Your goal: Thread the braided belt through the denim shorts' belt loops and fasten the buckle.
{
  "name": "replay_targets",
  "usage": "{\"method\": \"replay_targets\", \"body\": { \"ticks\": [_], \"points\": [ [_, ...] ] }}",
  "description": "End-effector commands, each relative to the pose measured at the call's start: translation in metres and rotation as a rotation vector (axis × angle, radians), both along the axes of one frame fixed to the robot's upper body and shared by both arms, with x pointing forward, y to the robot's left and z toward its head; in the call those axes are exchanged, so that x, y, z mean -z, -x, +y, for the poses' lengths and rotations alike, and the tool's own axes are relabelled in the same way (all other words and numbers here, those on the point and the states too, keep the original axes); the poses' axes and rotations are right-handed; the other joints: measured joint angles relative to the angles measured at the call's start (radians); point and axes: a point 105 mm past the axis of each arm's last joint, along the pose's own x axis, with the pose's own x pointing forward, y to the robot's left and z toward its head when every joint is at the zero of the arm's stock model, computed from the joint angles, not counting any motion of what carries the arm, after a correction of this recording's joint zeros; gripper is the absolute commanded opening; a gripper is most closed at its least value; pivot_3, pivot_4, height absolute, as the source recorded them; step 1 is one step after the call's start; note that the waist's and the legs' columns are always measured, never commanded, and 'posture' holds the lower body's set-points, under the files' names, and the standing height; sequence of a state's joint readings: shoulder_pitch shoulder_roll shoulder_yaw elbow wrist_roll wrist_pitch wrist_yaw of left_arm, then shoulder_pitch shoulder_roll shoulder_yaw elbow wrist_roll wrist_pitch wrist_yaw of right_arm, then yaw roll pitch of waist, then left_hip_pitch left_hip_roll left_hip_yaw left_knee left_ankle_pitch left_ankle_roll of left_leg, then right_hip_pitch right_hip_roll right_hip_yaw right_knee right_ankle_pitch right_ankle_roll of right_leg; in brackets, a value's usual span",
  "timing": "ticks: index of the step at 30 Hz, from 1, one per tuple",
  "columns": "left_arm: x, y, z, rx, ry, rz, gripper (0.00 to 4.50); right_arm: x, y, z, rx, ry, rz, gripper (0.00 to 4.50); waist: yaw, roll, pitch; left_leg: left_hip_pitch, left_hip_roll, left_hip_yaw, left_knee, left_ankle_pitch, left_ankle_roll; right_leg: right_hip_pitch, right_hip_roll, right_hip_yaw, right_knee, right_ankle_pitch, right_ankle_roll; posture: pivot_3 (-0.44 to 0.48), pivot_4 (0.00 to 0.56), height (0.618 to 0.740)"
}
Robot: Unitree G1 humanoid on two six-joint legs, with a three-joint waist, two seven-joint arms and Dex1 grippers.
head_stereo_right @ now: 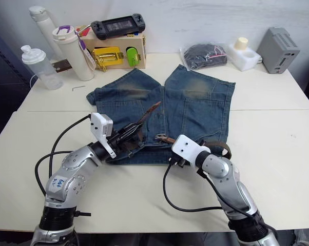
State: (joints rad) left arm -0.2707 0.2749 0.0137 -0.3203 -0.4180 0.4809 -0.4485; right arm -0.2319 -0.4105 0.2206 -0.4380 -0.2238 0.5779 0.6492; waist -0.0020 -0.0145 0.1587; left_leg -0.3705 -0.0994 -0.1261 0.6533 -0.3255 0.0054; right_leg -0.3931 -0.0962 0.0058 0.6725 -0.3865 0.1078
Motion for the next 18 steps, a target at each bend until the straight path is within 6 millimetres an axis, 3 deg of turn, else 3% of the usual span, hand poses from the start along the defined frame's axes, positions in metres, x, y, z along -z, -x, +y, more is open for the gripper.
{"method": "replay_targets", "body": {
  "ticks": [1, 10, 18],
  "points": [
    [-0.006, 0.005, -0.002, 0.016, -0.035, -0.045, 0.0, -0.02, 0.002, 0.0, -0.003, -0.05, -0.015, 0.12, 0.0, 0.0, 0.0, 0.0, 0.0, 0.0, 0.0, 0.0, 0.0, 0.0, 0.0, 0.0, 0.0, 0.0, 0.0, 0.0, 0.15, 0.733],
    [0.033, 0.012, -0.003, 0.048, -0.193, 0.088, 0.0, -0.052, -0.019, -0.011, 0.201, -0.244, -0.02, 0.12, 0.0, 0.0, 0.0, 0.0, 0.0, 0.0, 0.0, 0.0, 0.0, 0.0, 0.0, 0.0, 0.0, 0.0, 0.0, 0.0, 0.15, 0.733],
    [0.045, 0.004, 0.003, -0.004, -0.222, 0.157, 0.0, -0.059, -0.016, 0.002, 0.188, -0.304, -0.011, 0.12, -0.001, 0.0, 0.0, 0.0, -0.001, -0.001, -0.001, 0.0, 0.0, 0.0, -0.001, 0.0, 0.001, 0.0, 0.0, 0.0, 0.15, 0.733]
  ]
}}
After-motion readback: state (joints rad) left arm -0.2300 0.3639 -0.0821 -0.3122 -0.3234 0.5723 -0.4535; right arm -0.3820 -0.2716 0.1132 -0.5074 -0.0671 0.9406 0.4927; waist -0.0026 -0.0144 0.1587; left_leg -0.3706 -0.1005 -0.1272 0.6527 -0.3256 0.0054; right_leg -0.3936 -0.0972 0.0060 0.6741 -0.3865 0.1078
